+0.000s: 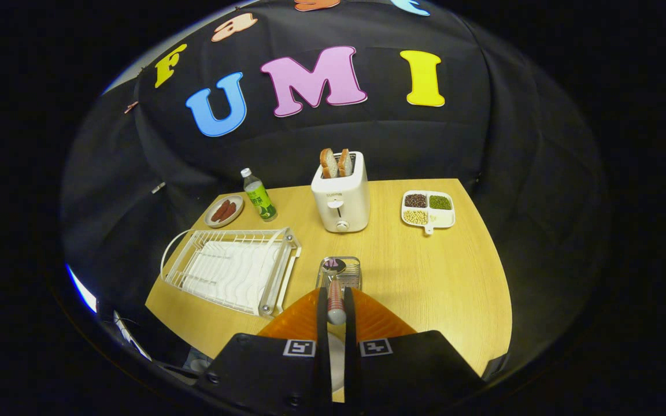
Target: Take the plate from the dish rack, then take the spoon from the basket and place it into the plate.
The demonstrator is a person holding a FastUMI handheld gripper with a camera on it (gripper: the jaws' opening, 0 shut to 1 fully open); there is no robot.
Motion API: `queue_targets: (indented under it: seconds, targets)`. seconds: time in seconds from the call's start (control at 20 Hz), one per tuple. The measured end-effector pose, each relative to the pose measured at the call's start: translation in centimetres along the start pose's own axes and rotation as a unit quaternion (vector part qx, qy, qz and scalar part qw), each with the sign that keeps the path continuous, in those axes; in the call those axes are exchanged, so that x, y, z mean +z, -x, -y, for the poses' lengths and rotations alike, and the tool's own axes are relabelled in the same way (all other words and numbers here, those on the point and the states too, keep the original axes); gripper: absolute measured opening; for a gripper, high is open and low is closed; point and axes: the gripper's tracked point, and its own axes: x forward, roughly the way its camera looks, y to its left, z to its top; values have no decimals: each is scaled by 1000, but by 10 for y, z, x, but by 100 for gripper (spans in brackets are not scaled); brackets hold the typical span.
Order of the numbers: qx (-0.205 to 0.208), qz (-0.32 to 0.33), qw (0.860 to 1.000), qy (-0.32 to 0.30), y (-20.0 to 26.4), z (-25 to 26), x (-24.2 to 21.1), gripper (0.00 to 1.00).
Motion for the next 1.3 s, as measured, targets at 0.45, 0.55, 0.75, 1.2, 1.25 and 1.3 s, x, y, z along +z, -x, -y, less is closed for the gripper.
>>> queue_targets:
  seconds: [0.45, 0.55, 0.75, 1.2, 1.25, 1.3]
  targets:
    - [25, -96, 994, 35, 28, -37, -116, 13]
    - [22, -112, 993, 41, 23, -40, -138, 13]
    - [5, -131, 990, 58, 12, -33, -167, 13]
    - [1, -160, 986, 57, -6, -30, -206, 17]
    - [-1, -162, 985, 53, -7, -28, -210, 16]
    - [-3, -165, 985, 49, -8, -27, -213, 14]
